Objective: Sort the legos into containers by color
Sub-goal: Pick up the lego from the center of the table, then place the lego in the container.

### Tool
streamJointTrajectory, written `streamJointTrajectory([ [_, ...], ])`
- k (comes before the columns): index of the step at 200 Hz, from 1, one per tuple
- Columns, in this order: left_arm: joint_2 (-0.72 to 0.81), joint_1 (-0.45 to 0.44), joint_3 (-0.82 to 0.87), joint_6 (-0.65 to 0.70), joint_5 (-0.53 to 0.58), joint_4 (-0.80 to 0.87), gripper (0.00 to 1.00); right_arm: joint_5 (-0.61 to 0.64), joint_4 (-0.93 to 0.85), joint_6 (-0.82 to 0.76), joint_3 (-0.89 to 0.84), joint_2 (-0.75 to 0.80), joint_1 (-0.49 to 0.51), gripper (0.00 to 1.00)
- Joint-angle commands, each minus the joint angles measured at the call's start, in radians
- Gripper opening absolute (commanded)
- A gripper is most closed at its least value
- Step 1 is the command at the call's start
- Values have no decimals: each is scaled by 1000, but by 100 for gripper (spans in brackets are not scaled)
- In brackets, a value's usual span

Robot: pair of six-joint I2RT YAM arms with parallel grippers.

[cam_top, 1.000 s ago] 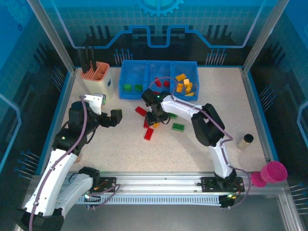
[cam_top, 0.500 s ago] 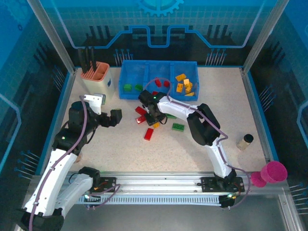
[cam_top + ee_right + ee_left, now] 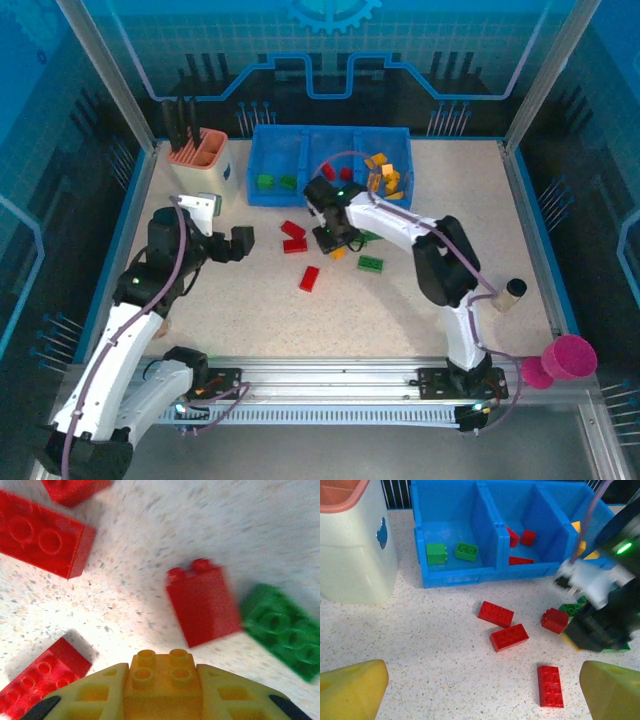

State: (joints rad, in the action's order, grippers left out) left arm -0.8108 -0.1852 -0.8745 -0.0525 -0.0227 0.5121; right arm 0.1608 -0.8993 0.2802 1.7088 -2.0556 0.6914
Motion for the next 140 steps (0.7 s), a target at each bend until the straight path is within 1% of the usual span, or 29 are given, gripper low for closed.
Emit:
streamJointTrajectory([
  [1,-52,10,-37,-25,44,25,99,43,-28,-58,17,137,-72,24],
  [12,-108,10,-63,-52,72,66,99,65,-18,-88,23,160,-115,25],
  [28,-187,9,-107,-82,73,123,99,94,11,-137,33,174,-180,25],
  [40,-218,9,-115,-105,69,126,99,116,65,-169,23,181,-227,25],
  [59,-253,5,-85,-145,71,84,99,85,155,-191,29,156,-305,25],
  [77,-327,-10,-101,-171,80,106,99,67,213,-228,58,95,-346,26],
  [101,-396,-74,-130,-195,126,122,99,76,248,-276,146,-10,-372,26],
  [121,-460,-150,-154,-236,167,114,99,61,262,-292,230,-90,-390,26],
  [140,-527,-200,-170,-291,186,103,99,46,255,-301,303,-157,-404,29],
])
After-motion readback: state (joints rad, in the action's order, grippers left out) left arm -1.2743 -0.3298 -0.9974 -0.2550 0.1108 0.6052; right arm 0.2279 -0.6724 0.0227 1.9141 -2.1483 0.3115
